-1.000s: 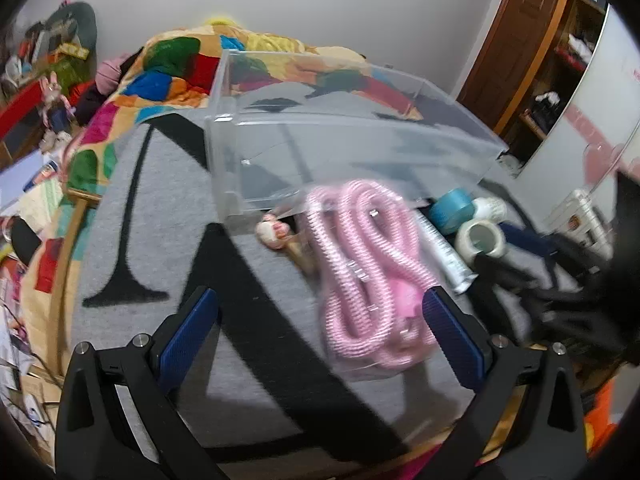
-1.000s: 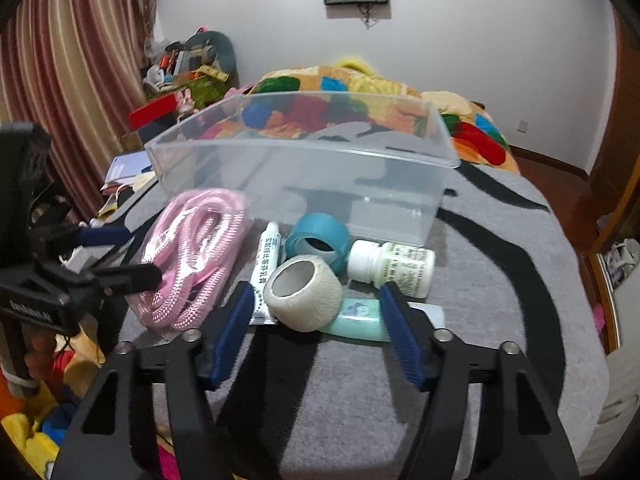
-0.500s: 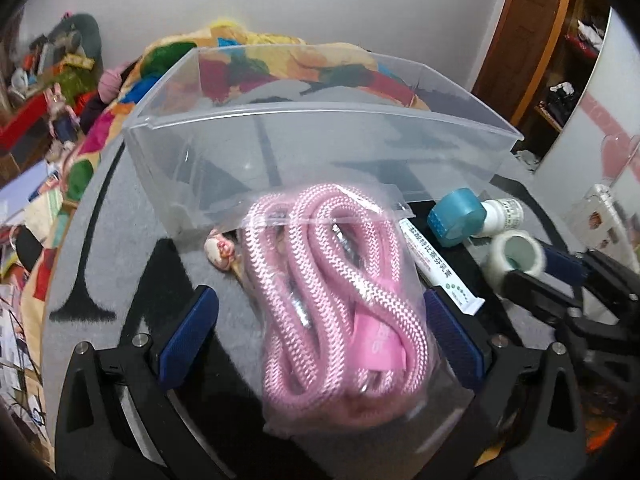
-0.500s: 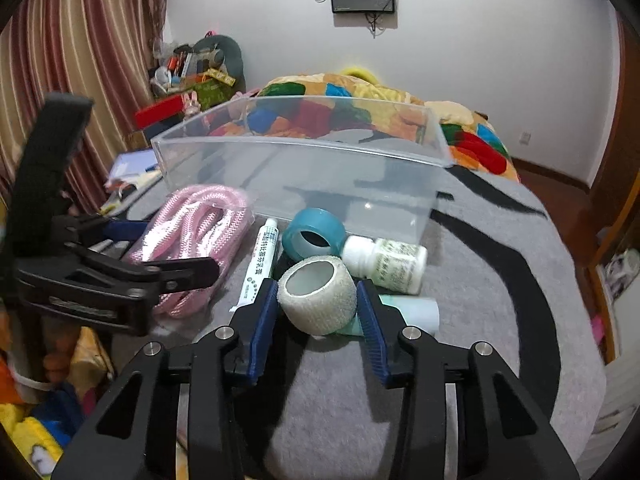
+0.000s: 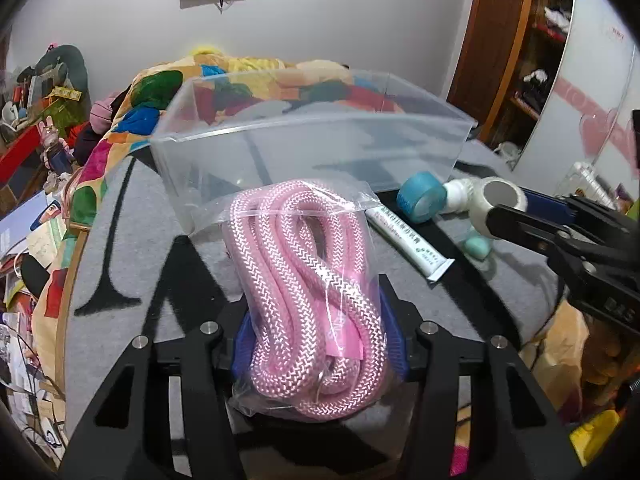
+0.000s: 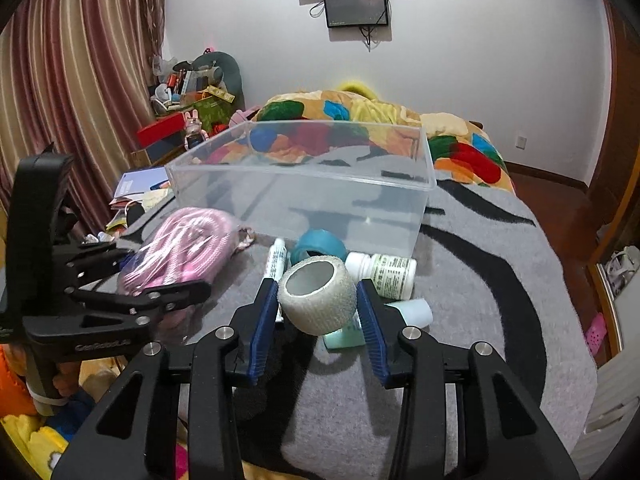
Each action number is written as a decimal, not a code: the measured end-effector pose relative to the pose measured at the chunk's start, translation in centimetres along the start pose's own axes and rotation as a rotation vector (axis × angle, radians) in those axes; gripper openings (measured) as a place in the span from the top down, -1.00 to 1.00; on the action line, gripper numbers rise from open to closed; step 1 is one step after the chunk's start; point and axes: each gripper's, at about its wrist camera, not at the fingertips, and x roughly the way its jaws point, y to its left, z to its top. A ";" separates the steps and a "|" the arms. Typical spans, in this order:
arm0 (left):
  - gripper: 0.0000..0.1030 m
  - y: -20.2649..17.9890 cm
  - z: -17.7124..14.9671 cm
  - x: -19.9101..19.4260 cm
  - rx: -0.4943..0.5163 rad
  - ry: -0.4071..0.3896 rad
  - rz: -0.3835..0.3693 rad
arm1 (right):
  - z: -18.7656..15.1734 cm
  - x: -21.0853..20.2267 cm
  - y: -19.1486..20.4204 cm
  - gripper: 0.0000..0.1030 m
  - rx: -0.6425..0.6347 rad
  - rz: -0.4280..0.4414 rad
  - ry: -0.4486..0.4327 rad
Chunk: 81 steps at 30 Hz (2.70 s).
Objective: Organize objects
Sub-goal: 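Grasp the bagged pink rope with left tool while right tool grasps white tape, then lower rope bag into clear box with left tool while right tool drops white tape in, then grasp the Hello Kitty keychain with left tool while right tool grasps toothpaste tube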
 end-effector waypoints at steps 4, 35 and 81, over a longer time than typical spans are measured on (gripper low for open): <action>-0.03 0.2 0.8 -1.8 -0.018 -0.039 -0.032 | 0.9 -0.5 -0.1 0.28 0.011 0.001 -0.021; -0.04 5.6 13.7 7.1 -0.082 0.051 0.013 | 10.7 10.2 -1.5 0.27 0.005 -0.037 0.120; 0.23 6.1 2.5 4.3 -0.038 0.064 0.009 | 0.8 6.4 1.7 0.38 0.008 0.081 0.196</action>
